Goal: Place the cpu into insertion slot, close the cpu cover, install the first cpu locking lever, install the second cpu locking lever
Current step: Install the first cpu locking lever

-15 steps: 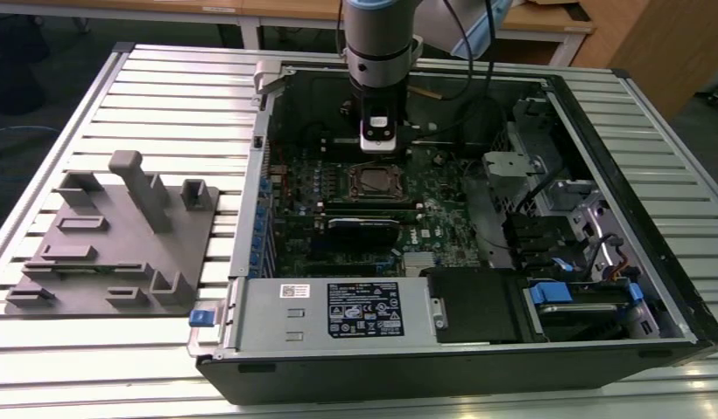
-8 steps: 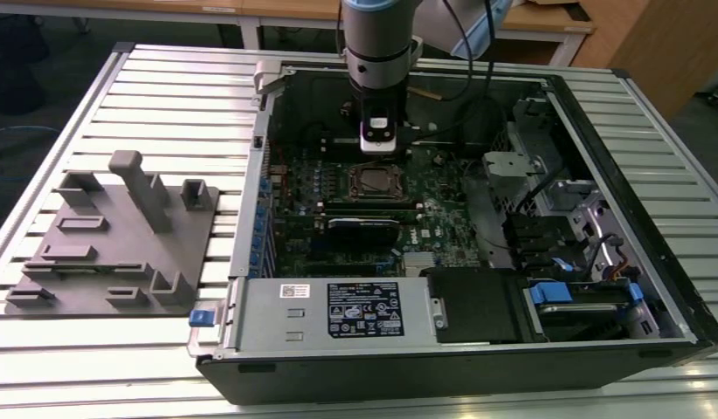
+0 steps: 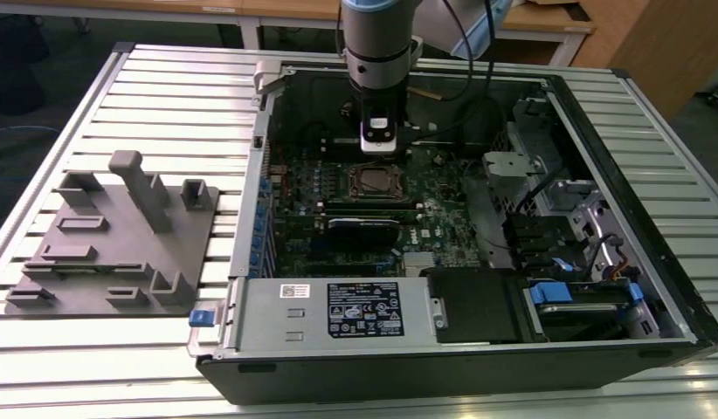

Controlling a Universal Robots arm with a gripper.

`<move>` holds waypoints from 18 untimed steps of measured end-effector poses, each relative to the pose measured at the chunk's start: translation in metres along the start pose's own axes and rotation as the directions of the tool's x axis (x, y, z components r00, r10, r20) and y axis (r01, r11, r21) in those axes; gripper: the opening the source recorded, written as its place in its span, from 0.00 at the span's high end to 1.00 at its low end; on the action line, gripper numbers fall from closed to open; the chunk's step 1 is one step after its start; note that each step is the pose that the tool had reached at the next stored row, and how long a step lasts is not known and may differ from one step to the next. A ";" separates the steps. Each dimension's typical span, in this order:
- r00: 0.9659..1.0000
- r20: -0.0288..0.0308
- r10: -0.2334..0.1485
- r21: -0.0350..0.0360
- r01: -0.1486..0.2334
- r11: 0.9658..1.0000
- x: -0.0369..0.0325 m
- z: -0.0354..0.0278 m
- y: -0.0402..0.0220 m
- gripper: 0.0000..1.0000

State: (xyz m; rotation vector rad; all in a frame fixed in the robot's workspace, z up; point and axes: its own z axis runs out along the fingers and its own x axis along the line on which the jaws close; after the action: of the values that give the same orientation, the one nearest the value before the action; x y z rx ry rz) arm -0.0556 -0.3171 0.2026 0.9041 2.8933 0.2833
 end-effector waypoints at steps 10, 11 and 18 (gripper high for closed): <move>1.000 0.009 -0.001 -0.007 0.001 1.000 0.0019 0.0000 -0.0004 0.89; 1.000 0.010 -0.001 -0.007 0.001 1.000 0.0021 0.0000 -0.0003 0.89; 1.000 0.017 -0.003 -0.012 0.003 1.000 0.0036 0.0008 -0.0003 0.89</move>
State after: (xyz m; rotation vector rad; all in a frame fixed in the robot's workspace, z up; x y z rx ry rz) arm -0.0586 -0.3151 0.2016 0.8961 2.8737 0.2909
